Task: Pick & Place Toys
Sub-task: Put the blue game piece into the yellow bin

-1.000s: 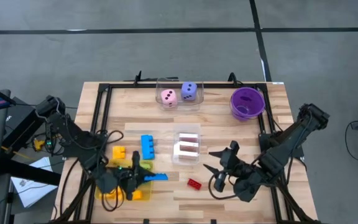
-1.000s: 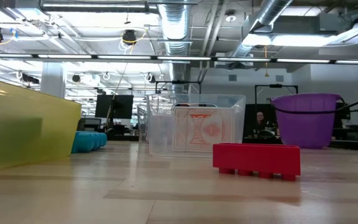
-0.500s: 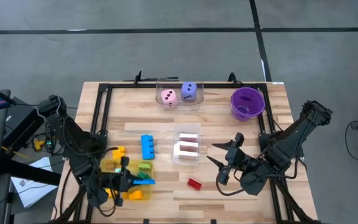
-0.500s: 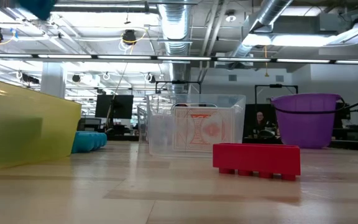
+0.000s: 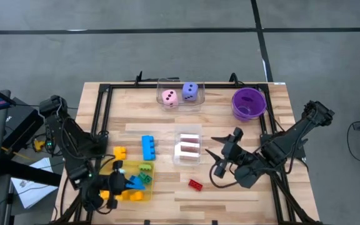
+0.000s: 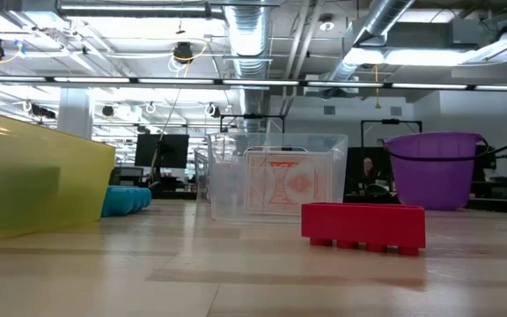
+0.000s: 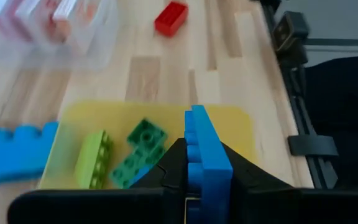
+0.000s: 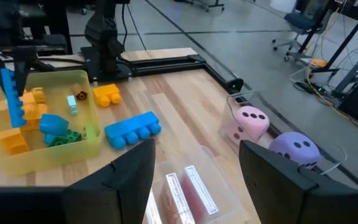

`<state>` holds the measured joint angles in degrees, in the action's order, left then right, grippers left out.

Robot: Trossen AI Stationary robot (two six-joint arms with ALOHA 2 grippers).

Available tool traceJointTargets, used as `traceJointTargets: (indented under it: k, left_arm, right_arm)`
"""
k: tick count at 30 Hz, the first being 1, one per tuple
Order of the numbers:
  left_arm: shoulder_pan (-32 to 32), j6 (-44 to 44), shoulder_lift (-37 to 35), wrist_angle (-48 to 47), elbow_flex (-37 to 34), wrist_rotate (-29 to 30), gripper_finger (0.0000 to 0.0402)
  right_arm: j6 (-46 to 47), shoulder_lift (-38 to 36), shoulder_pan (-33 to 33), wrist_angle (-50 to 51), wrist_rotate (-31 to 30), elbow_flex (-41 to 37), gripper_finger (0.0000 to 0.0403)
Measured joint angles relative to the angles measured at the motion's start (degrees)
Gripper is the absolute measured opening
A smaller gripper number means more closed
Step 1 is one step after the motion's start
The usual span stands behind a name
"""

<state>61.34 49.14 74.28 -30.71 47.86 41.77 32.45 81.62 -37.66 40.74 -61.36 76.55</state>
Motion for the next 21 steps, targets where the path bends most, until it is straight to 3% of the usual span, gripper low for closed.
traceJointTargets:
  k: [6,21]
  left_arm:
    - [1.17,8.55,0.00,-3.64,-0.02,0.01,0.0039]
    - [1.57,9.70,3.74,-3.98,-0.04,-0.08,0.0044]
  right_arm:
    - [-0.98,0.00,0.95,-0.01,0.35,0.00,0.0225]
    - [-1.04,0.02,1.41,0.00,1.55,0.00,0.0225]
